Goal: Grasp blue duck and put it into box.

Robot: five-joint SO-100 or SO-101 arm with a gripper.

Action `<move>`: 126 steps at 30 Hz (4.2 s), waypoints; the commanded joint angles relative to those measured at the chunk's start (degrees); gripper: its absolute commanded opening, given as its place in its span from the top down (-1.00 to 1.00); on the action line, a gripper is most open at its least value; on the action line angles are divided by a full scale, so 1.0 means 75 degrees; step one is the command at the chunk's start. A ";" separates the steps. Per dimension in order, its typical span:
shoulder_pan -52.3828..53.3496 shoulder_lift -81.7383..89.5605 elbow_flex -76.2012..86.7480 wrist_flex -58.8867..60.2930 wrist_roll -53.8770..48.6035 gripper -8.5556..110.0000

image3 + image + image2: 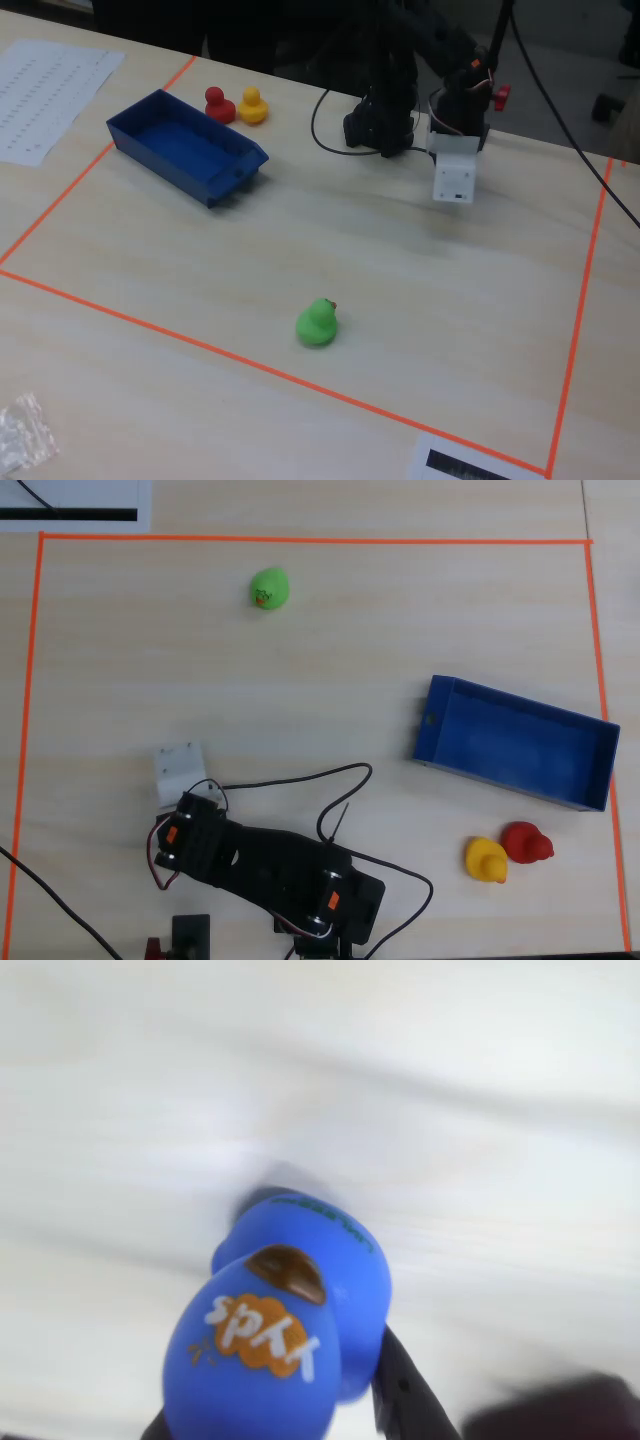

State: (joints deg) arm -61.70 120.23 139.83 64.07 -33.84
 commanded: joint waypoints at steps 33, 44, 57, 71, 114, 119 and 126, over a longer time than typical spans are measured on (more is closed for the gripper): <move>1.5797 -0.3434 -0.8016 -0.0234 -0.7113 0.85; 1.6652 -0.4148 -0.6480 -0.1664 -0.8016 0.85; 1.6652 -0.4313 -0.6023 -0.1969 -0.8906 0.45; 1.5844 -0.3293 -0.6609 -0.1348 -0.7512 0.80; 0.8227 0.9258 0.5121 0.1758 -0.7688 0.85; 0.8098 0.9270 0.5121 0.1746 -0.7688 0.84; 0.8098 0.9270 0.5121 0.1746 -0.7688 0.83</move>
State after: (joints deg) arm -0.79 189.93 177.98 75.85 -91.58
